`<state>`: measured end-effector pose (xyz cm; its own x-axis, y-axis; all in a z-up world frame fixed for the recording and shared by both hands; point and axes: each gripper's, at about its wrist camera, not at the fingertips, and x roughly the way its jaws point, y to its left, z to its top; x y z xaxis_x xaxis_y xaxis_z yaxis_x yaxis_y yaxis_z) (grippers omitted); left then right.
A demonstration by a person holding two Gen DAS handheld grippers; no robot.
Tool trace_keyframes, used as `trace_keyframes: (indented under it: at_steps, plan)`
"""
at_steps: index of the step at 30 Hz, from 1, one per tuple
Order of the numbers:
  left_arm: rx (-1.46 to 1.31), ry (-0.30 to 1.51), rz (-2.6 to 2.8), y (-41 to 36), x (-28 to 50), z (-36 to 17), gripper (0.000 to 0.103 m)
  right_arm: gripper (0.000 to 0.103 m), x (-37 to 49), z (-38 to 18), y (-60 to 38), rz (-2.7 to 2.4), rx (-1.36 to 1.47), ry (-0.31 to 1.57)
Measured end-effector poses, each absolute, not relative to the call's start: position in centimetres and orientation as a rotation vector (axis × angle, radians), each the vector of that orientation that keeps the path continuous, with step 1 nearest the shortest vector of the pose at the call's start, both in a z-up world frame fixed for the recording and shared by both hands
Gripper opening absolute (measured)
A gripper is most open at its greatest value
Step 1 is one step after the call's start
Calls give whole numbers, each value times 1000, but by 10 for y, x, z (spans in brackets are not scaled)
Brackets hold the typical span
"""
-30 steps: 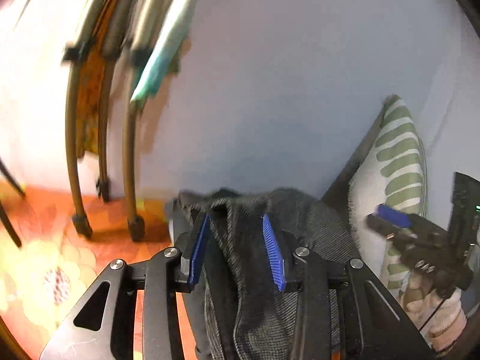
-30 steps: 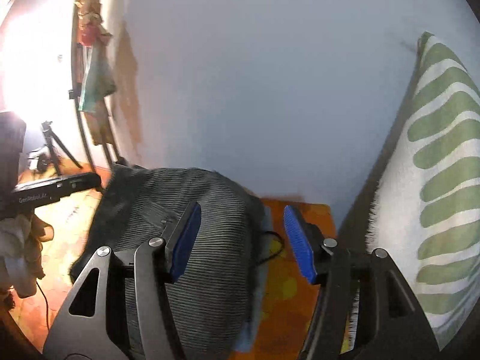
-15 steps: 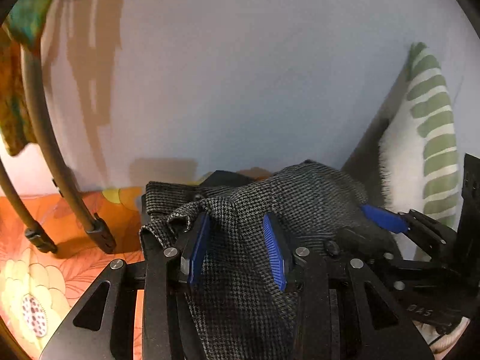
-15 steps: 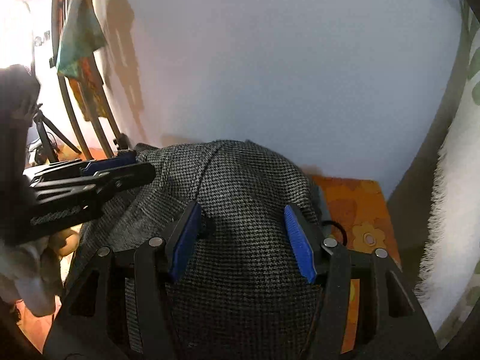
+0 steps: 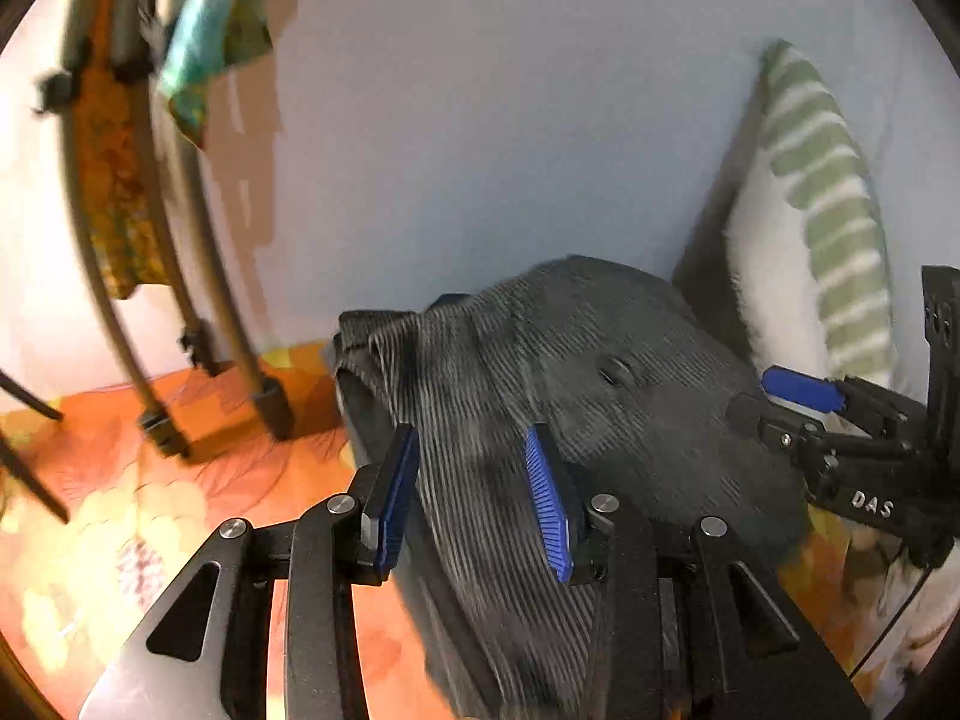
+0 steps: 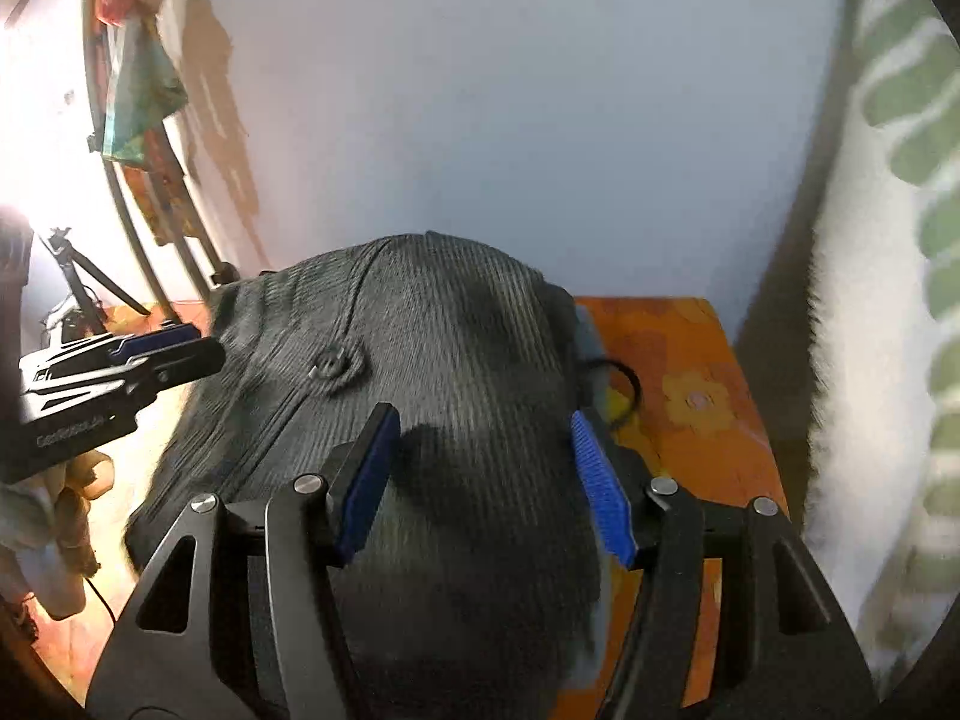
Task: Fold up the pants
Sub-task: 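Lift the folded pants with both tools and lower them onto the dark pants stack, then open both tools and withdraw from the stack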
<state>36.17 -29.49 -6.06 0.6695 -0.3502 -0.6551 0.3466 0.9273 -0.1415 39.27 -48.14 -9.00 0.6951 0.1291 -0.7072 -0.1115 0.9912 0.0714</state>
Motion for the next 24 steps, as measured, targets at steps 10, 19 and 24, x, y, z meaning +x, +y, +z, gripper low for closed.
trace_keyframes:
  at_steps: [10, 19, 24]
  plan:
    - [36, 681, -466, -287, 248, -21, 56, 68, 277, -50, -469, 113, 18, 718]
    - [-47, 637, -510, -252, 159, 9, 76, 85, 184, -11, -448, 56, 38, 625]
    - [-37, 611, -501, -238, 119, 16, 78, 85, 145, -2, -430, 37, 54, 629]
